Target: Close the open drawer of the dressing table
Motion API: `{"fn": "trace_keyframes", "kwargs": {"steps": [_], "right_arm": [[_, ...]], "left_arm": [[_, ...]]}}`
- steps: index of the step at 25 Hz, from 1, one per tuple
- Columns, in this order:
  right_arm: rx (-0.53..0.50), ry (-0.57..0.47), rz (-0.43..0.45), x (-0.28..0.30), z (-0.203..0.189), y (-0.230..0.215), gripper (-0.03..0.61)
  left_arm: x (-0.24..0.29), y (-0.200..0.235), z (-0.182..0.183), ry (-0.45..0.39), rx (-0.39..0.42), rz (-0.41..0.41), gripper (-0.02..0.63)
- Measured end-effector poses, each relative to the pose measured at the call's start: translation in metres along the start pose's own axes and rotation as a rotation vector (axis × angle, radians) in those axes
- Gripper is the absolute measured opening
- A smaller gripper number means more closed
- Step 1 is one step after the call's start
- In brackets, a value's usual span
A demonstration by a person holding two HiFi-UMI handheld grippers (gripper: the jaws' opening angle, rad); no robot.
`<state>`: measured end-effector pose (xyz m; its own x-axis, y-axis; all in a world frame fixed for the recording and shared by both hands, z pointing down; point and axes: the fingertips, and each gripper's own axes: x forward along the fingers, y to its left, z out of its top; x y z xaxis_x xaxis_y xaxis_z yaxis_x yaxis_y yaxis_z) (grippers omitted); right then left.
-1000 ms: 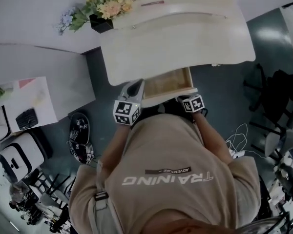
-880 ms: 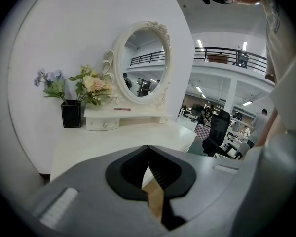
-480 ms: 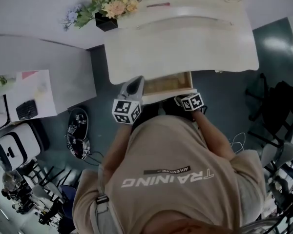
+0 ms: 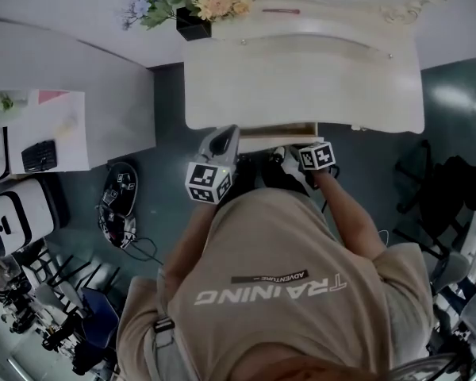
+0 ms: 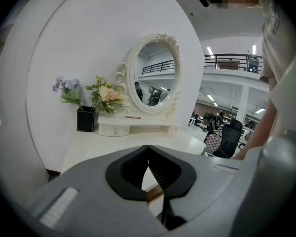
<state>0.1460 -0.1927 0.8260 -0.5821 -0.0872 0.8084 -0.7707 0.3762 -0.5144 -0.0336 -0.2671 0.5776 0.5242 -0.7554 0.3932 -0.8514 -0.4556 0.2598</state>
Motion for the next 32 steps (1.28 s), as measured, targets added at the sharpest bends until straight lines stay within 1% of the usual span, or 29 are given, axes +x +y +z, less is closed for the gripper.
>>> {"fn": "trace_keyframes", "kwargs": {"steps": [5,9,13,15,18,19,21,28,32], "right_arm": [[0.034,-0.054,-0.033,0.001,0.03,-0.007,0.005],[0.065,-0.058,-0.068,0.005,0.049,-0.016,0.005],[0.097,-0.067,-0.1,0.008,0.063,-0.021,0.005],[0.133,-0.097,-0.096,0.01,0.07,-0.024,0.005],[0.223,-0.159,-0.077,0.011,0.081,-0.028,0.005],[0.234,-0.167,-0.074,0.011,0.082,-0.029,0.005],[0.213,-0.17,-0.075,0.01,0.082,-0.03,0.005],[0.057,-0.211,-0.092,0.01,0.087,-0.032,0.005],[0.027,-0.229,-0.06,0.012,0.088,-0.03,0.005]], "left_arm": [[0.0,0.004,-0.001,-0.007,0.005,-0.006,0.008],[0.008,0.01,-0.01,0.003,-0.019,-0.02,0.008],[0.012,0.011,-0.002,-0.013,-0.013,-0.028,0.008],[0.013,0.014,0.004,-0.023,-0.012,-0.023,0.008],[0.015,0.02,0.013,-0.025,-0.006,-0.021,0.008],[0.015,0.021,0.015,-0.024,-0.001,-0.022,0.008],[0.014,0.023,0.02,-0.023,0.01,-0.017,0.008],[0.015,0.031,0.031,-0.036,0.009,0.034,0.008],[0.022,0.038,0.034,-0.026,0.011,0.049,0.008]]}}
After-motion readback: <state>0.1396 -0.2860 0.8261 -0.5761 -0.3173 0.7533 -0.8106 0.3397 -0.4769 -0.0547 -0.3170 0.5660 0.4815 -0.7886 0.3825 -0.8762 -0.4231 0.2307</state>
